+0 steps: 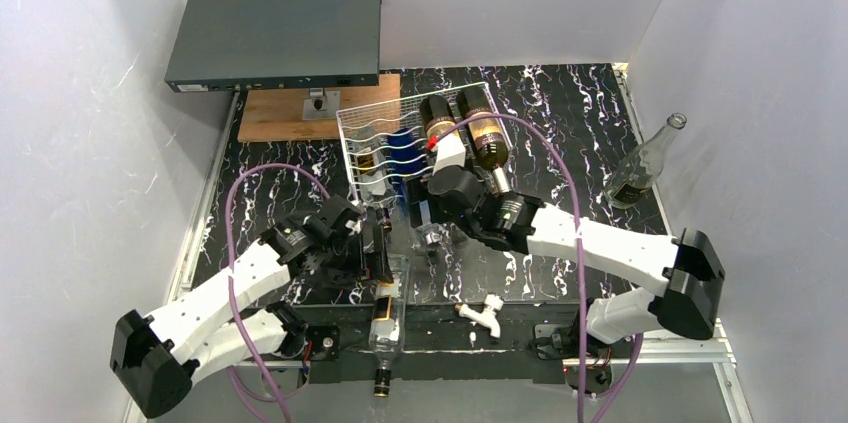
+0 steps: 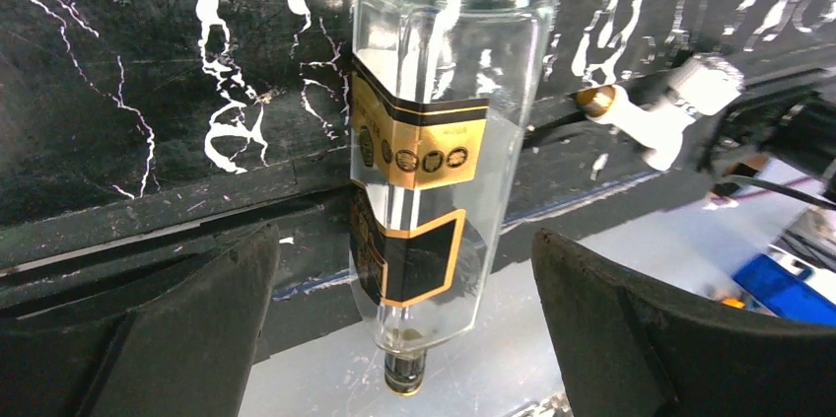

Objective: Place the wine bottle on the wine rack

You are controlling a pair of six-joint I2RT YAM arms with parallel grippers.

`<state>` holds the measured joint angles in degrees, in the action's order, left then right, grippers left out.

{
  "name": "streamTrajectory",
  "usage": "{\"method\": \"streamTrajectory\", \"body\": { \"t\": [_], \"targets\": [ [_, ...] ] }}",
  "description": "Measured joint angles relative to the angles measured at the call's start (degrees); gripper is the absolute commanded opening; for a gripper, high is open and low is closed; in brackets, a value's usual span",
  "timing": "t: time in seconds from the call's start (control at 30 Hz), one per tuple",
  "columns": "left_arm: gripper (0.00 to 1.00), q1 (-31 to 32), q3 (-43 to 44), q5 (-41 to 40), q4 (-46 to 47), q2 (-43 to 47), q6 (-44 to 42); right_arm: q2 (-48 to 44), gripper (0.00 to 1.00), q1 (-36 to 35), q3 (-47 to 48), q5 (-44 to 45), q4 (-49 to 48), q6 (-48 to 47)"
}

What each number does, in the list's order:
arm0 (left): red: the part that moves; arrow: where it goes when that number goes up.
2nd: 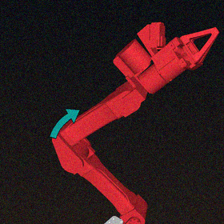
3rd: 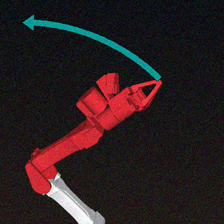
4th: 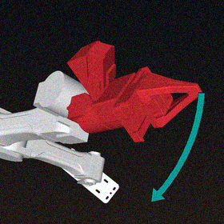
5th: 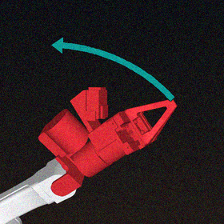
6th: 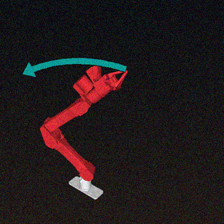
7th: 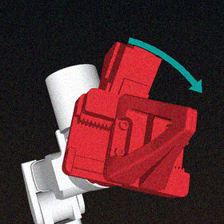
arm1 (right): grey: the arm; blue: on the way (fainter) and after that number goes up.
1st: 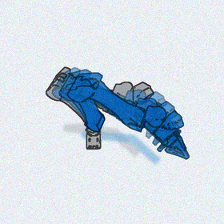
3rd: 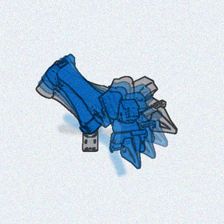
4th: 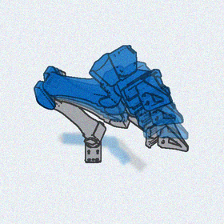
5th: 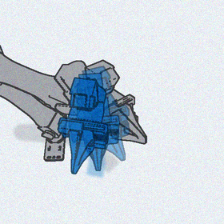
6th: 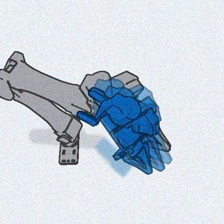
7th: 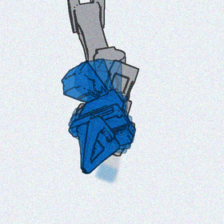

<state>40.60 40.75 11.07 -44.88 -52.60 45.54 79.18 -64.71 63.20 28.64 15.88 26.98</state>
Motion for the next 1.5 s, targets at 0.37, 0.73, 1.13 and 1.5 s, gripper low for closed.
{"method": "streamTrajectory", "body": {
  "t": [0.37,0.73,1.13,1.5],
  "targets": [
    [0.99,14.0,2.8,-10.2,0.3,-13.6,7.9,-7.8,0.98,1.8,0.7,12.3,3.4,1.3],
    [0.82,24.0,7.5,-16.7,1.2,-26.7,14.9,-19.5,0.98,2.8,-0.9,16.2,3.7,-2.0],
    [0.84,25.4,11.6,-21.8,-3.9,-30.7,13.9,-20.9,0.98,2.8,-5.7,16.4,3.5,-3.4],
    [0.07,25.5,11.6,-20.3,-1.5,-30.9,8.6,-21.2,0.98,2.8,-5.9,17.9,3.3,-4.9]
  ]
}}
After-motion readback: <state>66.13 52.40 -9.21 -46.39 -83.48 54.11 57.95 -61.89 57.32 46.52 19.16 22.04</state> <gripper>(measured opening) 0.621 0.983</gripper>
